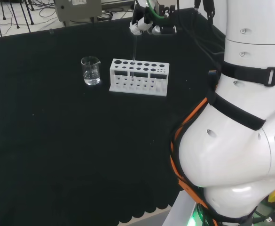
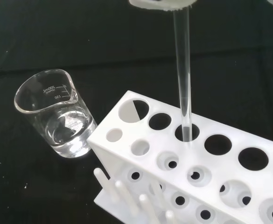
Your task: Put the glass rod back on the white test tube rack.
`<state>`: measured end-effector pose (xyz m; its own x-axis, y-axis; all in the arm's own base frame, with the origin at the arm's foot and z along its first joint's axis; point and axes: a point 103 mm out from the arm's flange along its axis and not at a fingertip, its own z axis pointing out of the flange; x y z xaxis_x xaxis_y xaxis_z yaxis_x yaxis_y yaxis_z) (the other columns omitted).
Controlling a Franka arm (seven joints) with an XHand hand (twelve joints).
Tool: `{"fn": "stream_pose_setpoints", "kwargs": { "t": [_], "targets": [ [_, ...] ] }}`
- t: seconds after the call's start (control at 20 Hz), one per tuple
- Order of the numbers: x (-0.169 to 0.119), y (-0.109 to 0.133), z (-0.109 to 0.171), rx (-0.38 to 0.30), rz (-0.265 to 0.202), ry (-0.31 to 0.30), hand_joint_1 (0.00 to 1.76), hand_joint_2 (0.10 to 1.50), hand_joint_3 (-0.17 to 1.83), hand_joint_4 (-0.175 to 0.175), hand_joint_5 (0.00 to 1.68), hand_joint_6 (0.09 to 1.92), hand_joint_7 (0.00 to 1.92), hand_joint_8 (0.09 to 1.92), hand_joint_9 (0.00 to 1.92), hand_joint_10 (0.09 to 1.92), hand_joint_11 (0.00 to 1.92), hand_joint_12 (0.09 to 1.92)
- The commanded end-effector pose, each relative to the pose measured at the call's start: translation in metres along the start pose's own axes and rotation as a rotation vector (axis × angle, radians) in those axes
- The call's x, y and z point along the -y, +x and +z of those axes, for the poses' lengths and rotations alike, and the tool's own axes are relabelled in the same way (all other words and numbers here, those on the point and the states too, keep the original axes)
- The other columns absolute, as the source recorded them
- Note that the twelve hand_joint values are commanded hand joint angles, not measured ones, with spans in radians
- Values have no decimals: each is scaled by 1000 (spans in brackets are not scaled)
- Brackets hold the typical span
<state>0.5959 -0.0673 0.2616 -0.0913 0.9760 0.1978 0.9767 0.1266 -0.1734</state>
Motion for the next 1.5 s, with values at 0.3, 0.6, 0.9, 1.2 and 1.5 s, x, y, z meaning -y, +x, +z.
{"fn": "stream_pose_setpoints", "kwargs": {
  "t": [0.3, 0.6, 0.9, 1.2, 1.5],
  "targets": [
    [-4, 0, 13, 5, -11, 23, 1313, 1045, -66, -175, 1336, 87, 1227, 911, 1747, 551, 1624, 861],
    [-7, 4, 14, 8, -8, 33, 1313, 1045, -65, -175, 1337, 87, 1227, 911, 1748, 552, 1624, 862],
    [-5, 3, 16, -7, -17, 45, 1314, 1040, -70, -175, 1341, 87, 1255, 860, 1759, 555, 1638, 863],
    [-3, 1, 11, -10, -11, 41, 1328, 1037, -174, -175, 1355, 147, 1507, 310, 1812, 495, 1697, 796],
    [-5, 6, 8, 14, -5, 38, 1323, 1047, -175, -175, 1193, 532, 1596, 87, 1832, 466, 1720, 784]
  ]
}}
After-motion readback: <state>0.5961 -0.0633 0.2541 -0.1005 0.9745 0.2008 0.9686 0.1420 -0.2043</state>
